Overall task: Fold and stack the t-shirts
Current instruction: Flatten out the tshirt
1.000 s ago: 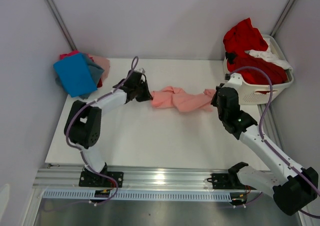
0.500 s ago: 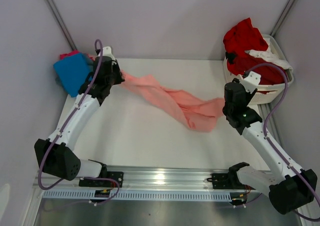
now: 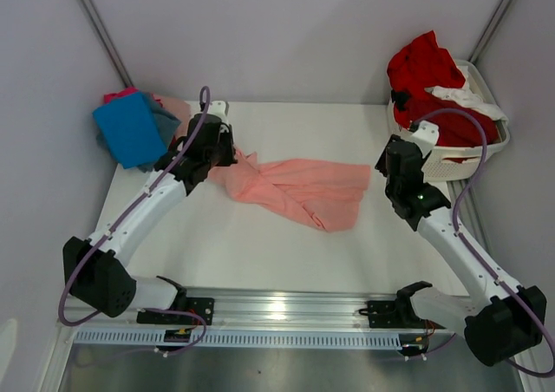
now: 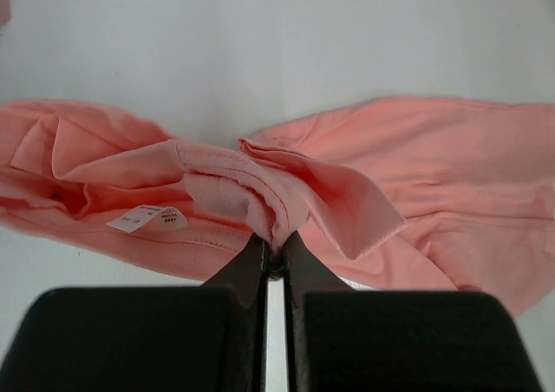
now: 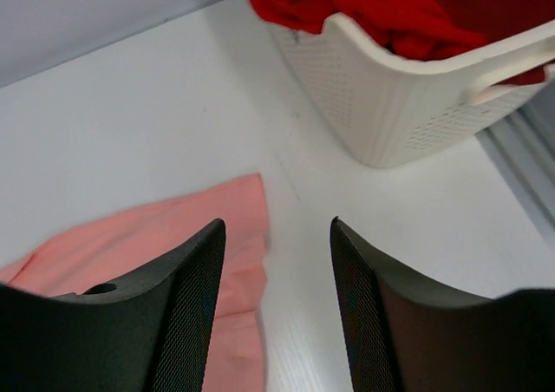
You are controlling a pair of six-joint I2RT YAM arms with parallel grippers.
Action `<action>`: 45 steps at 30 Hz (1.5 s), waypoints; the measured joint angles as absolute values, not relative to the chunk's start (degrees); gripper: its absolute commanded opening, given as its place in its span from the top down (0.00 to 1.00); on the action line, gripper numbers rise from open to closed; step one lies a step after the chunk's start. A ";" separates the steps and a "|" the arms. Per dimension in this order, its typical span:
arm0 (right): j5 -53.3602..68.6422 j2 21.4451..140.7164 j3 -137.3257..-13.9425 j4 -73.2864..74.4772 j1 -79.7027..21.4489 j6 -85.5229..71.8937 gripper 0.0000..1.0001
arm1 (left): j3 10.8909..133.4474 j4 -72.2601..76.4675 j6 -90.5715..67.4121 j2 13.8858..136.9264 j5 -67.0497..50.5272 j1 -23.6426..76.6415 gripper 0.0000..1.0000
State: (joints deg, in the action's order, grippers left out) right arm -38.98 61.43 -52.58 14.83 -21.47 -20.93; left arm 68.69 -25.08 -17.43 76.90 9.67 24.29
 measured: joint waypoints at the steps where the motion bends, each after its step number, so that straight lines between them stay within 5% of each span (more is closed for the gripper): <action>1: -36.93 62.04 -52.60 14.55 -21.45 -20.99 0.45 | 68.66 -25.06 -17.41 76.82 9.54 24.69 1.00; 13: -17.47 72.53 -53.52 14.66 -21.47 -26.37 0.44 | 65.82 -25.91 -18.72 73.69 11.60 25.02 1.00; 27: -8.99 87.79 -53.52 12.21 -22.59 -29.78 0.45 | 52.86 -39.99 -32.29 62.65 6.35 31.16 0.99; 30: -8.51 90.50 -54.06 12.47 -23.09 -29.87 0.45 | 51.81 -45.95 -33.74 60.58 5.93 31.77 0.81; 31: -8.45 90.98 -54.57 12.56 -23.29 -29.87 0.45 | 51.81 -47.44 -34.06 59.88 6.07 31.77 0.51; 34: -8.38 91.85 -56.93 12.56 -23.88 -29.78 0.45 | 51.86 -50.30 -34.39 58.08 6.74 31.81 0.23; 39: -8.38 92.14 -59.77 11.79 -24.82 -29.67 0.44 | 51.96 -51.20 -35.16 58.26 7.16 31.81 0.09; 45: -8.78 92.14 -59.81 12.14 -25.30 -29.30 0.44 | 51.96 -47.33 -34.22 61.14 3.68 31.83 0.09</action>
